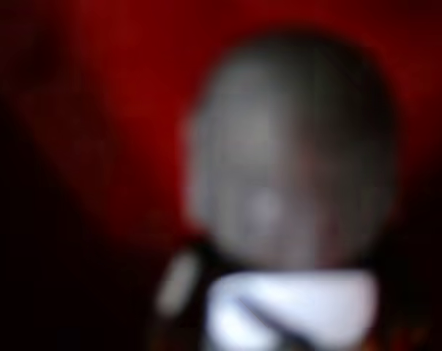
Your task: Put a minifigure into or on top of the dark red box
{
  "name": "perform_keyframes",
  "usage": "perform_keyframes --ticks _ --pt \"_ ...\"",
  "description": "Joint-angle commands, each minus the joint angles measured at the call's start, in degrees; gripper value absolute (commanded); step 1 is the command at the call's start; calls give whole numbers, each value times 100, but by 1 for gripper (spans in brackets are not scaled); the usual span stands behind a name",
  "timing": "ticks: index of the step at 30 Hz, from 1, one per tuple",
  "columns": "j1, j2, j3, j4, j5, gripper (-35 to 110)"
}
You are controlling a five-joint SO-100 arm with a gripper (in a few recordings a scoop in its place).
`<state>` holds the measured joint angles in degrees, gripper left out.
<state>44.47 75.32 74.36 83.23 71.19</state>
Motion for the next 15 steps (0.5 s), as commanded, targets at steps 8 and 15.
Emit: perform_keyframes --ticks 8,15 --pt "-88 -1178 -2259 1318 -1424 18" --pt "-914 967 -1283 1775 -4017 15"
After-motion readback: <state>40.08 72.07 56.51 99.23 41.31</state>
